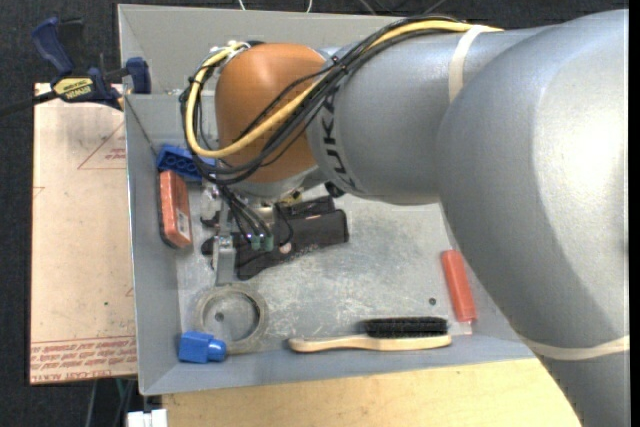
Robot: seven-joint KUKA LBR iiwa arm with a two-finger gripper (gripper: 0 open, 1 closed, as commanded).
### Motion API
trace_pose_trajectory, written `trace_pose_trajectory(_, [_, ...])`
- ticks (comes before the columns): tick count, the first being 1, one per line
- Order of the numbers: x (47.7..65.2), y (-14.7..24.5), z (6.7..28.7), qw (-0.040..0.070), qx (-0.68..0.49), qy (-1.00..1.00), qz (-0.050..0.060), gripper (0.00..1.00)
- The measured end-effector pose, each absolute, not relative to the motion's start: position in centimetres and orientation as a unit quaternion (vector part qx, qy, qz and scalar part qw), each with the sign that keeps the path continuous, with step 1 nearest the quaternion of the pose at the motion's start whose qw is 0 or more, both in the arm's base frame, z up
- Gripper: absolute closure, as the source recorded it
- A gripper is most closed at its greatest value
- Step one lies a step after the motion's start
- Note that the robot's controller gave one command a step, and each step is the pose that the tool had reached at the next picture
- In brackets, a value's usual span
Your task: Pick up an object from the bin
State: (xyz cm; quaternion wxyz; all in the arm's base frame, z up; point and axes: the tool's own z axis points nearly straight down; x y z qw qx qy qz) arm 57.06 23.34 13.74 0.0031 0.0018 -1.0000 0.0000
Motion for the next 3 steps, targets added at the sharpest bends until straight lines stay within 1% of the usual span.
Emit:
trace_pose_trajectory(1, [57.3,23.3,14.1,0.000,0.000,-1.000,-0.001,0.00])
trace_pose_trajectory(2, [55.1,16.9,12.4,0.000,0.012,-1.000,-0.001,0.00])
trace_pose_trajectory(3, [59.1,15.0,9.3,-0.004,-0.022,-1.000,-0.003,0.00])
